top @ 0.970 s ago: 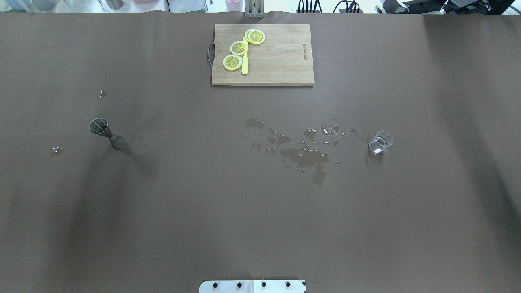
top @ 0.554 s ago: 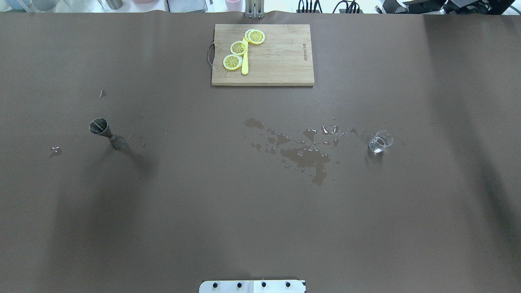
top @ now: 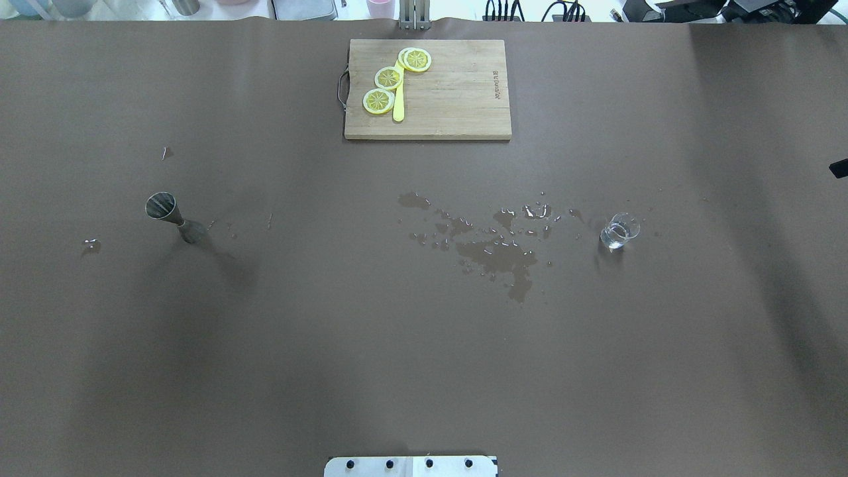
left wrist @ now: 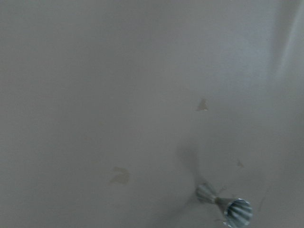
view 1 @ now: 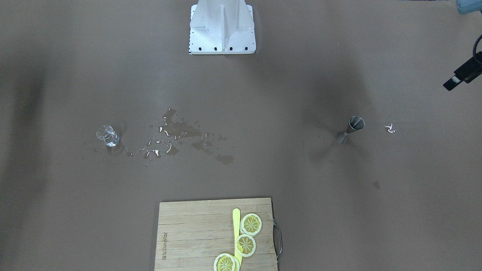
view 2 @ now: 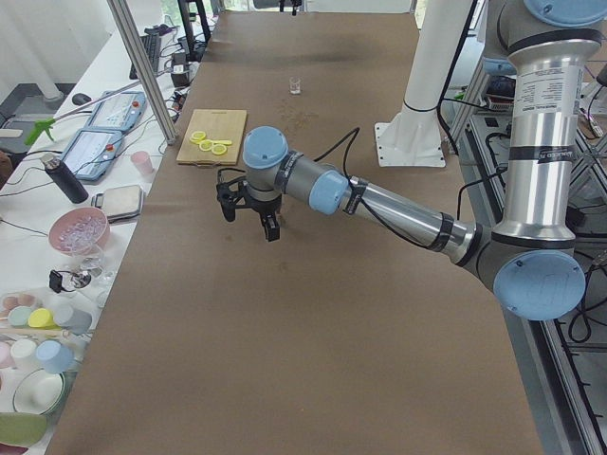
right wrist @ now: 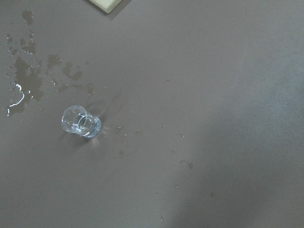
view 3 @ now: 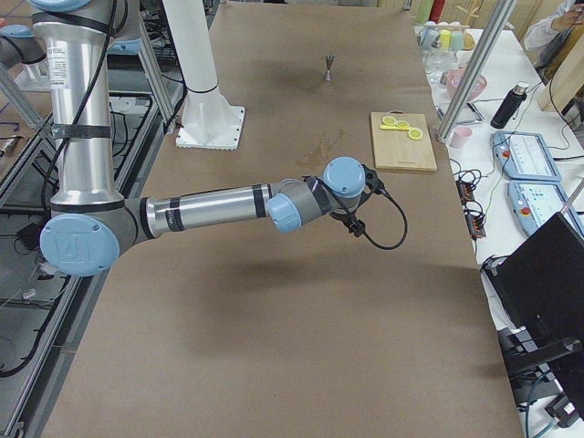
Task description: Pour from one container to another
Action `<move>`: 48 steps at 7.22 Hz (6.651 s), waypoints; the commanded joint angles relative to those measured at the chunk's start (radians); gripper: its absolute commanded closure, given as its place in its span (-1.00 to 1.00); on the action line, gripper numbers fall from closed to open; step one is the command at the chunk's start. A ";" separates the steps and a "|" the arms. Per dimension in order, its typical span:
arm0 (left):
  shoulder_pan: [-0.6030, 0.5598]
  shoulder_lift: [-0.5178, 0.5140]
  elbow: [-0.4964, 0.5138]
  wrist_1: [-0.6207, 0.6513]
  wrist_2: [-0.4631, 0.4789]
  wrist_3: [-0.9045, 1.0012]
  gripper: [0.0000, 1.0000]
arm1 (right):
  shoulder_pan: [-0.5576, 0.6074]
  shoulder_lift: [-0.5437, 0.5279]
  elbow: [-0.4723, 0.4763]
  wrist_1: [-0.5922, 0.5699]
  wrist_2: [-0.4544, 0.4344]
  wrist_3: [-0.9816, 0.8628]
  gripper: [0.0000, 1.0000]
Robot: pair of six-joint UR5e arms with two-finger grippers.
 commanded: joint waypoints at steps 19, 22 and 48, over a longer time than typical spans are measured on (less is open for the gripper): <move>1.045 0.109 0.279 -0.960 1.527 -0.210 -0.97 | -0.388 0.076 -0.448 1.430 -0.280 0.335 -1.00; 1.032 0.048 0.357 -0.961 1.585 -0.215 -0.97 | -0.388 0.101 -0.461 1.446 -0.260 0.306 -1.00; 1.051 -0.150 0.627 -0.958 1.968 -0.221 -0.77 | -0.510 0.364 -0.889 1.680 -0.207 0.293 -0.99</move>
